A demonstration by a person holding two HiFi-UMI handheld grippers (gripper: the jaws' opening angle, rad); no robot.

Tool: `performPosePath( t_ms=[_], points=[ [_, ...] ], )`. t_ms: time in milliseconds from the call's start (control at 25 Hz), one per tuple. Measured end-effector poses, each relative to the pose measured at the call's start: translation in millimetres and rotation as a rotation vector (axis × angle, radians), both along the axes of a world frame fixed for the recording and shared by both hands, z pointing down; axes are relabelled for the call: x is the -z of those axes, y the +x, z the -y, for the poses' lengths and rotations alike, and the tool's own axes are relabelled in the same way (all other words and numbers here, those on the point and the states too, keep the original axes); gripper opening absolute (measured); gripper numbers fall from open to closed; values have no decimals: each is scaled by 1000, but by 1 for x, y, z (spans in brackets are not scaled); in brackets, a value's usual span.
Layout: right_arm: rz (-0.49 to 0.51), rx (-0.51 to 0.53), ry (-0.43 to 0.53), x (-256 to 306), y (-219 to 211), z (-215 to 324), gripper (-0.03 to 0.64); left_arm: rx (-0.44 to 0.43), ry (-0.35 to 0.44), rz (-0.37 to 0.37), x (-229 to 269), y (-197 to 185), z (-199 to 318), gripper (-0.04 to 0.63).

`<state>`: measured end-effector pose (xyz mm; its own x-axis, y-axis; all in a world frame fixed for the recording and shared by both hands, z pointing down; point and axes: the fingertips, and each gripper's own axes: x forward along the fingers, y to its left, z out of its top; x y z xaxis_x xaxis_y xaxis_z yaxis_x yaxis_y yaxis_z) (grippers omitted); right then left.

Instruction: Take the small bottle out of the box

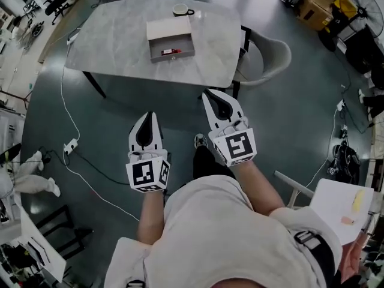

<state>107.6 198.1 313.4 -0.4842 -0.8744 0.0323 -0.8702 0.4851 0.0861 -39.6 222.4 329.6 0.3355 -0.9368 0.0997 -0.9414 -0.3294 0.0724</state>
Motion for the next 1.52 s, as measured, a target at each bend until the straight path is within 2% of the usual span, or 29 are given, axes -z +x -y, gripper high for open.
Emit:
performPosePath(
  t_ms=[200,360,520,880,1320,1520],
  points=[
    [30,31,-39,-11,8,68,26,31,-32,15,-6,10,66,23],
    [17,71,-46,-22,17,111,26,36,-76,19,-21,26,110,23],
    [39,86,-103,-33,22,144,26,49,-106,29,-32,33,143,23],
    [1,129,-203,-74,12,203,26,56,-186,37,-66,28,201,23],
    [-120,160,-331,-139,-24,274,28,17,-323,30,-133,6,274,23],
    [-239,186,-400,-176,-44,300,28,-9,-405,16,-169,-3,296,23]
  ],
)
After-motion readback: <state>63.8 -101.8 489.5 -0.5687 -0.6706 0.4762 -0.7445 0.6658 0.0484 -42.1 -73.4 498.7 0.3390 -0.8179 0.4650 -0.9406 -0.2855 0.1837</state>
